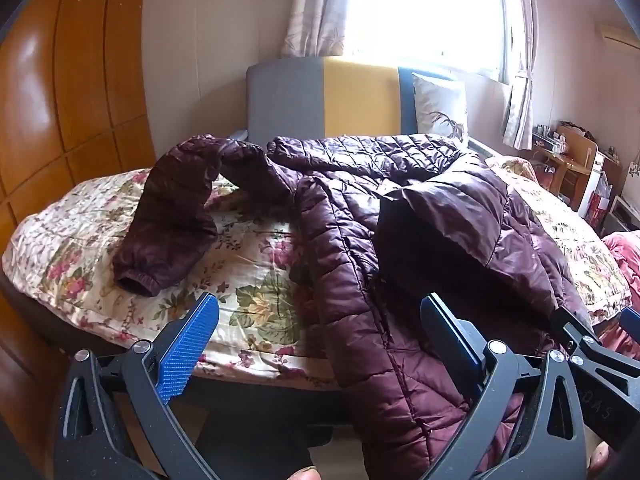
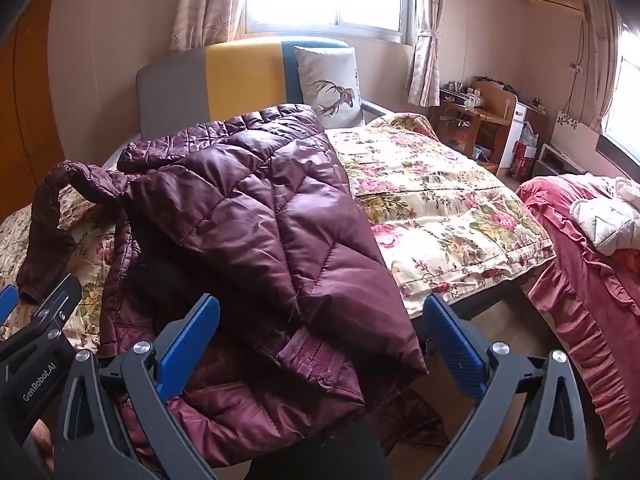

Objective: Fold large clothes

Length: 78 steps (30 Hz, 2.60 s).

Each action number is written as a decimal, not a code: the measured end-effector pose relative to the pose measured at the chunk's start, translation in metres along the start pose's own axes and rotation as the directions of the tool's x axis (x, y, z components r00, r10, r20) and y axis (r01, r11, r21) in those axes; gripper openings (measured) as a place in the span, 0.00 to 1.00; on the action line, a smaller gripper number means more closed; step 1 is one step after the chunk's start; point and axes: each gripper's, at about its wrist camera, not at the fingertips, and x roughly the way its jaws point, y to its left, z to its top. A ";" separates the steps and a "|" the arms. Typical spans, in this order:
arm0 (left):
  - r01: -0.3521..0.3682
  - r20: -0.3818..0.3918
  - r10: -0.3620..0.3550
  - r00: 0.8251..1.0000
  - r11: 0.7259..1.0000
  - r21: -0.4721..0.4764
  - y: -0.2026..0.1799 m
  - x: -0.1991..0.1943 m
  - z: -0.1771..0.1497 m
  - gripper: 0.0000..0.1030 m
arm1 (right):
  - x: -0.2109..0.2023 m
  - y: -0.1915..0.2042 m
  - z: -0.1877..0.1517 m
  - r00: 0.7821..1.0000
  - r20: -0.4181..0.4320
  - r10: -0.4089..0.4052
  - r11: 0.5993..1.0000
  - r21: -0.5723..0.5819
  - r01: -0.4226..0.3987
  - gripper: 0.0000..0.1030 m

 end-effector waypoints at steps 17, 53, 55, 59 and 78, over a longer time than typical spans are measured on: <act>0.007 -0.049 -0.009 0.999 1.000 -0.028 0.004 0.010 -0.007 0.97 | 0.003 0.005 -0.003 1.000 0.004 -0.002 1.000 -0.027 0.002 0.98; -0.022 -0.071 0.018 0.997 0.998 -0.053 0.015 0.011 -0.005 0.97 | -0.013 0.014 -0.002 0.996 0.066 0.054 0.997 -0.058 -0.050 0.98; -0.021 -0.072 0.017 0.997 0.998 -0.053 0.016 0.011 -0.005 0.97 | -0.013 0.014 -0.002 0.996 0.064 0.054 0.997 -0.059 -0.051 0.98; -0.021 -0.072 0.017 0.997 0.998 -0.052 0.015 0.012 -0.005 0.97 | -0.013 0.013 -0.002 0.996 0.066 0.056 0.997 -0.058 -0.053 0.98; 0.130 -0.258 -0.163 0.952 0.981 -0.142 0.027 0.064 -0.012 0.97 | -0.009 0.010 0.020 0.983 0.082 0.162 0.986 -0.064 -0.157 0.98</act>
